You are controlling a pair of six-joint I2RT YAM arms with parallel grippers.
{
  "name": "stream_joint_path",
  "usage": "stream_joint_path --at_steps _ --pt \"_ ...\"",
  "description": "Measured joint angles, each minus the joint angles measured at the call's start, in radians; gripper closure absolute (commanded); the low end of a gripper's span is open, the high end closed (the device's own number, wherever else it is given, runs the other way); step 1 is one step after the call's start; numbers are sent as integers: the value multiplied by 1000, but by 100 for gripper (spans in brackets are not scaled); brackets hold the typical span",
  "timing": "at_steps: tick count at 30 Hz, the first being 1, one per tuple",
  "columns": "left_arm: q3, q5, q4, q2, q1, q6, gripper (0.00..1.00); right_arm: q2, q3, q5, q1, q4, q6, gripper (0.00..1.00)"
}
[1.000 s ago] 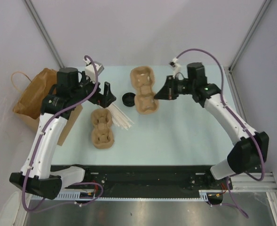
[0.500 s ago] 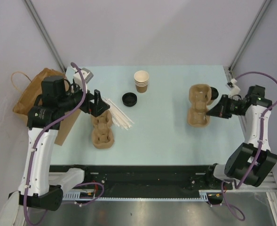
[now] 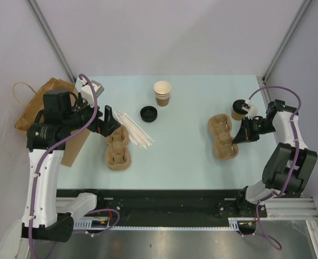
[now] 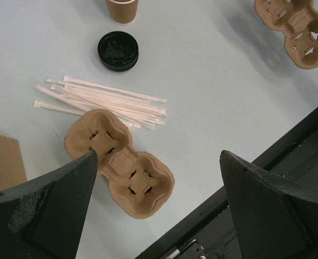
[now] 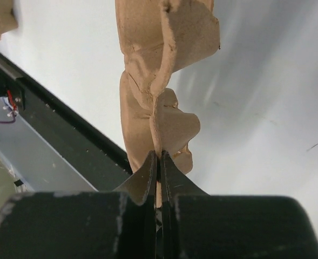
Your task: Pack the takeout coffee
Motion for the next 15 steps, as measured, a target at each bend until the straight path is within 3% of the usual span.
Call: stream_joint_path --at_steps 4,6,10,11,15 --pt "66 -21 -41 14 44 3 1 75 0 27 28 76 48 100" --pt "109 -25 -66 28 84 18 0 123 0 34 40 113 74 94" --pt "179 -37 -121 57 173 50 1 204 0 47 56 166 110 64" --pt "196 -39 -141 66 195 63 1 216 0 51 58 174 117 52" --pt "270 -44 -218 100 304 128 1 217 0 70 61 190 135 35"
